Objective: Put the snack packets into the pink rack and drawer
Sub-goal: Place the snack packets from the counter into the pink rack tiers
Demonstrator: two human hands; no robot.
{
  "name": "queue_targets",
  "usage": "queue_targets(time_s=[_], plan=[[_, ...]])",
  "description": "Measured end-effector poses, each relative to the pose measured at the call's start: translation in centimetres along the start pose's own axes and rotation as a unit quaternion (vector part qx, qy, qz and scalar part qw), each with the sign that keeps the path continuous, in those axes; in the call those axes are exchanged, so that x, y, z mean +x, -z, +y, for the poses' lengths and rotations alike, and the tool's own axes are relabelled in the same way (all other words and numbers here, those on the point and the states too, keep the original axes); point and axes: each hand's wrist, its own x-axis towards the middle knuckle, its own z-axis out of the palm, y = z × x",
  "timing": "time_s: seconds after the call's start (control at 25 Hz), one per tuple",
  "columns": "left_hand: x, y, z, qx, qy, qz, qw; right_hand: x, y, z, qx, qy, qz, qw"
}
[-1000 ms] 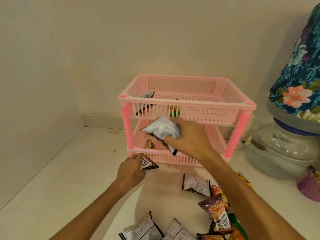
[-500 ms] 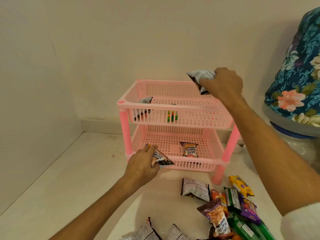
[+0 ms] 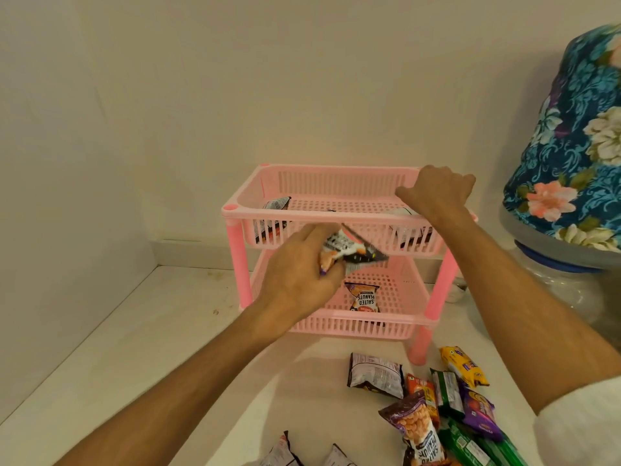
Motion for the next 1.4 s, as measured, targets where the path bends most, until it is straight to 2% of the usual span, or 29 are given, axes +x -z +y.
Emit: queue_targets(time_s=[0.16,0.4,0.68,0.92,1.04,1.12,1.24,1.4], plan=[[4.6,-0.5,1.1,-0.032,0.006,0.072,0.997,-1.4,1.0,0.0,0.024,0.032,0.089,0.995],[12.0,-4.1,1.1,0.013,0.074,0.047,0.996,-5.9,2.1,-0.4,0.067,0.071,0.183,0.978],[16.0,-7.5,0.0,0.057,0.186,-0.024,0.981,-10.0,1.1,1.1,0.08,0.088,0.175,0.977],[16.5,-8.9,-0.2,0.065,0.218,-0.072,0.971,-13.2,-1.1,1.7,0.11,0.101,0.164,0.975],[14.8,-8.4,0.0,0.042,0.147,-0.025,0.988,-15.1,-2.9,2.4,0.141,0.112,0.135,0.974],[12.6,-7.7,0.3,0.049,0.046,0.038,0.997,-16.2,-4.4,3.1,0.151,0.118,0.082,0.978],[8.8,-7.2,0.3,0.062,-0.096,0.114,0.987,-17.8,-6.8,4.1,0.145,0.129,-0.009,0.981],[2.5,-8.2,-0.8,0.076,-0.208,0.106,0.969,-19.8,-10.9,5.4,0.091,0.12,-0.159,0.976]])
